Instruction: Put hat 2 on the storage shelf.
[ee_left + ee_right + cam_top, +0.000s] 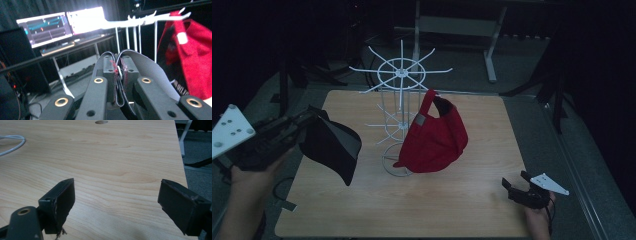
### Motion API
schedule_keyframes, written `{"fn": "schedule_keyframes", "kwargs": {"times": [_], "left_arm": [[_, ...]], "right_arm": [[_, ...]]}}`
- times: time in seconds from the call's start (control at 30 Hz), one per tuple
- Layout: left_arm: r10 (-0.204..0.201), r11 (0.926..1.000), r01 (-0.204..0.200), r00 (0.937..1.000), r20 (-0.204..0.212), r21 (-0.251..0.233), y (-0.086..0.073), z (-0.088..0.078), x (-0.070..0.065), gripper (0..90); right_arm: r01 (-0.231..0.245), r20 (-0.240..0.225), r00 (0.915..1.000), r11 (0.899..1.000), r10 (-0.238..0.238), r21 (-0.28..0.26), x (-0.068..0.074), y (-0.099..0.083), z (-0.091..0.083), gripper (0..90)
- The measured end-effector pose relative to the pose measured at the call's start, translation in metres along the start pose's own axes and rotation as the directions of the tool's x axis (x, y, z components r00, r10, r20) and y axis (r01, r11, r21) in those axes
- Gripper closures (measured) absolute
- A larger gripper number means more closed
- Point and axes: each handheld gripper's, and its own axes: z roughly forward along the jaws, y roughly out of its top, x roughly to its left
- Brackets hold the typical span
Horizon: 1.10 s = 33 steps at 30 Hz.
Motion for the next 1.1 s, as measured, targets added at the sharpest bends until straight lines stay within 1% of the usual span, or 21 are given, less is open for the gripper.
{"fn": "schedule_keyframes", "kwargs": {"times": [0.1,0.17,0.2,0.23,0.3,0.33,0.4,0.43,0.47,0.53,0.6,0.63,0.67,0.73,0.8,0.87,0.9,0.97,1.1], "left_arm": [[0.009,0.9998,-0.008,0.9993,0.035,-0.019,0.011,0.005,-0.002,85.1],[0.023,0.9996,-0.022,0.9985,0.049,-0.020,0.017,0.011,-0.004,85.1],[0.029,0.9993,-0.027,0.9974,0.065,-0.024,0.020,0.014,-0.004,85.1],[0.037,0.9991,-0.035,0.9972,0.066,-0.025,0.022,0.017,-0.006,85.1],[0.043,0.9986,-0.040,0.9950,0.090,-0.034,0.026,0.022,-0.006,85.1],[0.047,0.9985,-0.045,0.9953,0.085,-0.032,0.029,0.025,-0.007,85.1],[0.051,0.9983,-0.048,0.9946,0.091,-0.033,0.033,0.029,-0.007,85.0],[0.042,0.9986,-0.039,0.9945,0.096,-0.037,0.036,0.032,-0.007,85.0],[0.045,0.9985,-0.041,0.9943,0.096,-0.036,0.038,0.034,-0.007,85.0],[0.037,0.9987,-0.033,0.9936,0.107,-0.039,0.042,0.040,-0.007,85.0],[0.036,0.9987,-0.032,0.9937,0.106,-0.040,0.047,0.045,-0.008,85.0],[0.024,0.9989,-0.019,0.9929,0.117,-0.043,0.048,0.048,-0.008,85.0],[0.026,0.9989,-0.021,0.9934,0.112,-0.043,0.050,0.051,-0.008,85.0],[0.024,0.9990,-0.019,0.9919,0.125,-0.041,0.053,0.056,-0.010,85.0],[0.033,0.9989,-0.028,0.9909,0.130,-0.038,0.056,0.060,-0.013,85.0],[0.033,0.9989,-0.028,0.9909,0.130,-0.038,0.056,0.060,-0.013,85.0],[0.034,0.9989,-0.029,0.9892,0.143,-0.037,0.058,0.065,-0.015,85.0],[0.023,0.9991,-0.017,0.9876,0.155,-0.040,0.058,0.068,-0.016,84.9],[0.022,0.9991,-0.016,0.9843,0.175,-0.040,0.059,0.072,-0.020,84.9]], "right_arm": [[0.001,0.000,1.0000,1.000,-0.001,0.000,0.000,0.000,0.000,14.1],[-0.001,0.000,1.0000,1.000,0.001,0.001,0.000,0.000,0.000,14.1],[-0.001,-0.001,1.0000,1.000,0.001,-0.001,0.000,0.000,0.000,14.0],[-0.002,-0.002,1.0000,1.000,0.002,-0.002,0.000,0.000,0.000,14.1],[-0.005,-0.002,1.0000,1.000,0.005,-0.001,-0.001,0.000,0.000,14.1],[-0.004,-0.002,1.0000,1.000,0.004,-0.002,-0.001,0.000,0.000,14.0],[-0.004,-0.003,1.0000,1.000,0.004,0.000,-0.001,0.000,0.000,14.1],[-0.004,-0.003,1.0000,1.000,0.004,0.000,-0.001,0.000,0.000,14.0],[-0.003,-0.003,1.0000,1.000,0.003,0.000,-0.001,0.000,0.000,14.1],[-0.002,-0.003,1.0000,1.000,0.002,-0.001,0.000,0.000,0.000,14.0],[-0.003,-0.003,1.0000,1.000,0.003,-0.001,0.000,0.000,0.000,14.1],[-0.003,-0.003,1.0000,1.000,0.003,-0.001,0.000,0.000,0.000,14.0],[-0.002,-0.003,1.0000,1.000,0.002,-0.001,0.000,0.000,0.000,14.1],[-0.002,-0.003,1.0000,1.000,0.002,-0.001,0.000,0.000,0.000,14.1],[-0.001,-0.003,1.0000,1.000,0.001,0.001,0.000,-0.001,0.000,14.0],[-0.001,-0.004,1.0000,1.000,0.001,0.001,0.000,-0.001,0.000,14.0],[0.000,-0.004,1.0000,1.000,0.001,0.003,0.000,-0.001,0.000,14.0],[0.000,-0.004,1.0000,1.000,0.000,0.002,0.000,-0.001,0.000,14.0],[-0.001,-0.003,1.0000,1.000,0.001,0.004,0.000,-0.001,0.000,14.0]]}}
